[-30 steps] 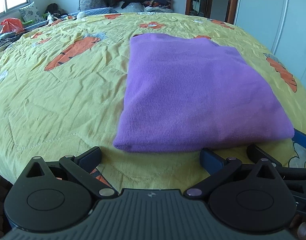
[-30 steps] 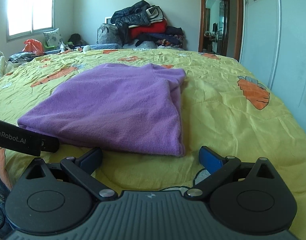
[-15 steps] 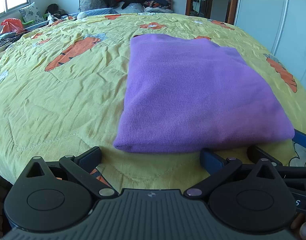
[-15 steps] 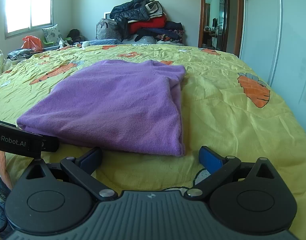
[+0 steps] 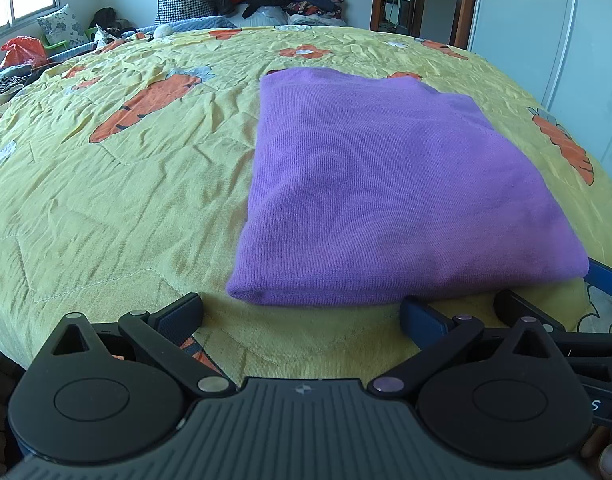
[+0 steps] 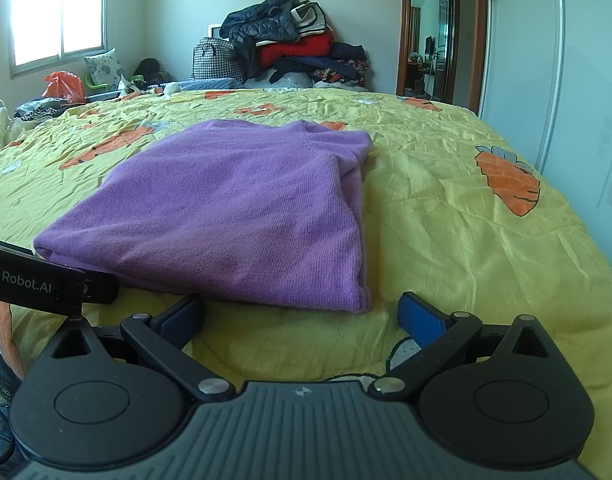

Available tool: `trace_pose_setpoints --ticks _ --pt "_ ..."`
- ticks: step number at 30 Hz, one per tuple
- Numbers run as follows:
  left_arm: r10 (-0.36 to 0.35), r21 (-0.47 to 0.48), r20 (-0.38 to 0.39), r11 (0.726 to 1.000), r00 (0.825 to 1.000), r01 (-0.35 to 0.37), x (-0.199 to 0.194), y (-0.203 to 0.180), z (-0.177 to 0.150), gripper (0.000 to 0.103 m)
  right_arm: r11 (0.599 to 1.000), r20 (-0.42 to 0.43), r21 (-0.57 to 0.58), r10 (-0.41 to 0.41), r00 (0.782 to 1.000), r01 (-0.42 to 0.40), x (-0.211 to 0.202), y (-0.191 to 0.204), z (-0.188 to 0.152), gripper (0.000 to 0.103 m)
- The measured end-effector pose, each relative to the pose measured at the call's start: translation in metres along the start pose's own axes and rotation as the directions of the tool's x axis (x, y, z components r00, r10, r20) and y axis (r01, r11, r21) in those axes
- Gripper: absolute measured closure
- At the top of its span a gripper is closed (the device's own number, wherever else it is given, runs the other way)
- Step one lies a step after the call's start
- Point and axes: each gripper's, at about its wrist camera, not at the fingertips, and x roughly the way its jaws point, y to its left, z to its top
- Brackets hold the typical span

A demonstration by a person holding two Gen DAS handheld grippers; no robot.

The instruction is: Fold small clothes

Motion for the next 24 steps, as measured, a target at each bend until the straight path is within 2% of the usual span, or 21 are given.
trace_pose_setpoints --ticks 24 --pt "-0.009 -0.008 0.007 1.0 1.0 0.009 -0.0001 0.002 -0.0002 0.0 1.0 0.0 0.0 0.0 1.0 0.0 -0.0003 0.0003 -0.0001 0.0"
